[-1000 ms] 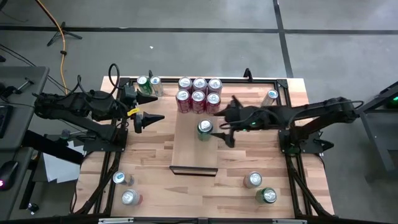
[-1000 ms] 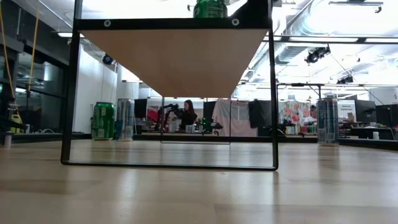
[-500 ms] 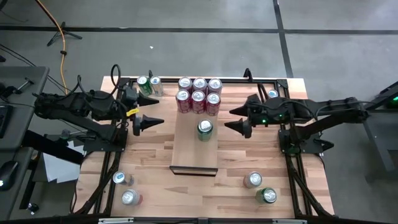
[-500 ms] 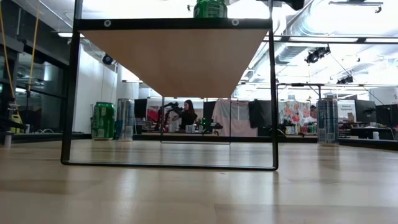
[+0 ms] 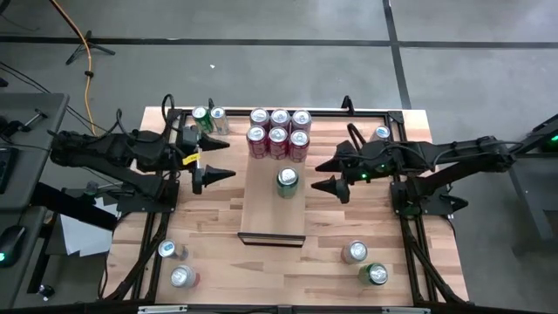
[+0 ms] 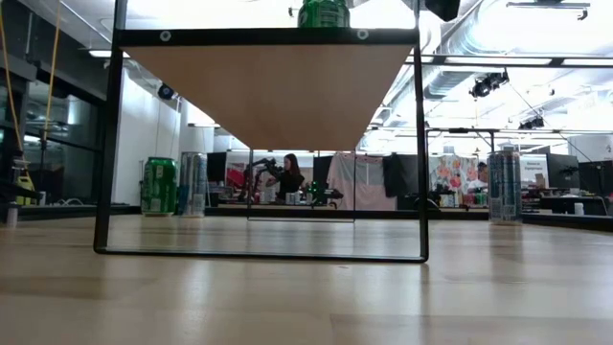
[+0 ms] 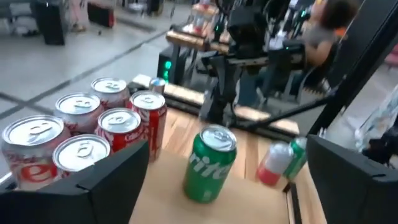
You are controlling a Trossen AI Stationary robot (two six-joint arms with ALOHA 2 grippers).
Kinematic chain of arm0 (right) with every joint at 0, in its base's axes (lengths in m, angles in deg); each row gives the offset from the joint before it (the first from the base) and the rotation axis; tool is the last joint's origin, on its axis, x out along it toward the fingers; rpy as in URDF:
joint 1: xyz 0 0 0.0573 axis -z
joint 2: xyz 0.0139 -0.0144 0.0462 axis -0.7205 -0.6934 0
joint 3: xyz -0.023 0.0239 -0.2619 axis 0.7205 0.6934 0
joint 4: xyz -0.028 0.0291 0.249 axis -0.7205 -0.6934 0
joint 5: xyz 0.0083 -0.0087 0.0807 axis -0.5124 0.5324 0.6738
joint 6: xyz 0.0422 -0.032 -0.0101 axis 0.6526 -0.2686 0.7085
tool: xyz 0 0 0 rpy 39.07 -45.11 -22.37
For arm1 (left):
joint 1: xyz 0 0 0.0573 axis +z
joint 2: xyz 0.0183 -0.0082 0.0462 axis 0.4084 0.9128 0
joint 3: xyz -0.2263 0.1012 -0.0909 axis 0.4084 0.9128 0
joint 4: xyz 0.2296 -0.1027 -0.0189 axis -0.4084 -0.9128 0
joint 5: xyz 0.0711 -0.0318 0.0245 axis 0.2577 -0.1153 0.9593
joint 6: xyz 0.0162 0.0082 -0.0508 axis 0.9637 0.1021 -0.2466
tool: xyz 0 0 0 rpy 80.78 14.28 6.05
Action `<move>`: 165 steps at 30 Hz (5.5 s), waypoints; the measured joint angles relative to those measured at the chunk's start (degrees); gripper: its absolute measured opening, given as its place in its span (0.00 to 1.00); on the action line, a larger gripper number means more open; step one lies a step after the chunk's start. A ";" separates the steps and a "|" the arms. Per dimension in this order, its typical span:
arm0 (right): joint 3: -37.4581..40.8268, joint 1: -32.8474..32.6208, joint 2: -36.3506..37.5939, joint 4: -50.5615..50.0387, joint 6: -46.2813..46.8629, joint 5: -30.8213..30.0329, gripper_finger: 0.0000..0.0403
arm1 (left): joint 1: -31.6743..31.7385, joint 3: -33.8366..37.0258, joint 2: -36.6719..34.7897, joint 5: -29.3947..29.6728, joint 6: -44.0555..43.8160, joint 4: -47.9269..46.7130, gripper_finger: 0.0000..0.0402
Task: Place canned beverage on shelf
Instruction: Put the bottom left green soda can on the shelf
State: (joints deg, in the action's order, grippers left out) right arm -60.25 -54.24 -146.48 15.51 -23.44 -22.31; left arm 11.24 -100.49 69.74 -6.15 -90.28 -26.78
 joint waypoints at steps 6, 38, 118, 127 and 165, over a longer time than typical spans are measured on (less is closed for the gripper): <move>0.00 -2.79 -0.04 -6.95 -1.92 -4.10 0.30 | 0.00 15.63 -5.47 -0.29 -4.47 16.81 0.64; 0.04 -6.60 -19.49 2.97 7.14 -15.80 0.00 | 0.13 31.71 -13.18 -1.38 -9.25 29.31 0.00; -16.91 -8.88 -34.83 7.18 -32.02 -36.02 0.00 | 0.13 31.66 -13.15 3.43 -10.71 25.09 0.00; -26.43 -5.01 -40.37 -6.67 -61.58 -36.17 0.00 | 0.13 31.66 -13.15 3.19 -12.28 24.98 0.00; -26.39 0.45 -40.18 0.77 -71.97 -26.51 0.00 | 0.13 31.66 -13.15 3.59 -10.74 21.40 0.00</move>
State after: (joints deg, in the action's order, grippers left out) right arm -86.64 -53.79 -186.67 16.27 -95.41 -48.82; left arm 11.37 -68.82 56.58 -2.56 -101.02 -5.38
